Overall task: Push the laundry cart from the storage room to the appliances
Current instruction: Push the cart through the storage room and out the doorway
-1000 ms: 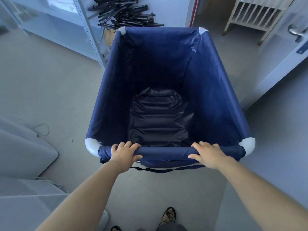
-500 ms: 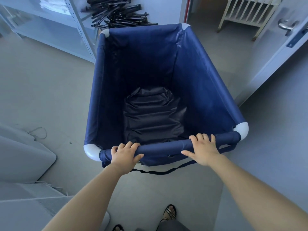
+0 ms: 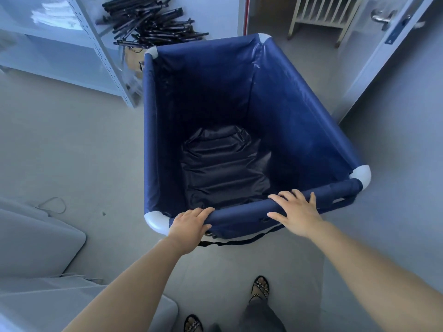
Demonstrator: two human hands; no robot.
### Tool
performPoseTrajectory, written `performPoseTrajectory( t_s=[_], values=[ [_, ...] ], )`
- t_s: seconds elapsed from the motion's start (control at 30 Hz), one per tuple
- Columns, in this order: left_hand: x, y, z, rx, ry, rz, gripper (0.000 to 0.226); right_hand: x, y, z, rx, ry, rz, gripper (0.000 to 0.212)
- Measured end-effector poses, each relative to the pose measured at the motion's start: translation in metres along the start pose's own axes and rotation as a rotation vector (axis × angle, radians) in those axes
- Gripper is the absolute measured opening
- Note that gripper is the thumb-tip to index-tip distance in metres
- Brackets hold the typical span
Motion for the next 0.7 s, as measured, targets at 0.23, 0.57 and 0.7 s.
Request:
performPoseTrajectory(
  t_s=[0.23, 0.57, 0.7],
  values=[
    [0.004, 0.024, -0.024, -0.105, 0.068, 0.013, 0.047, -0.022, 0.028, -0.038, 0.004, 0.136, 0.081, 0.061],
    [0.019, 0.047, -0.065, -0.18, 0.183, -0.007, 0.052, -0.025, 0.067, -0.084, -0.026, 0.247, 0.048, 0.066],
    [0.02, 0.05, -0.073, -0.185, 0.185, 0.008, 0.053, -0.028, 0.068, -0.094, -0.044, 0.253, 0.049, 0.066]
  ],
)
Point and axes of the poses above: each hand's wrist, its own z-axis towards the middle knuckle, its own y-axis out of the palm, x = y × z, the point moved 7 cm from there along z, towards the middle knuckle, and after that the axes turned 4 degrees about -x, right-handed, at the moved point
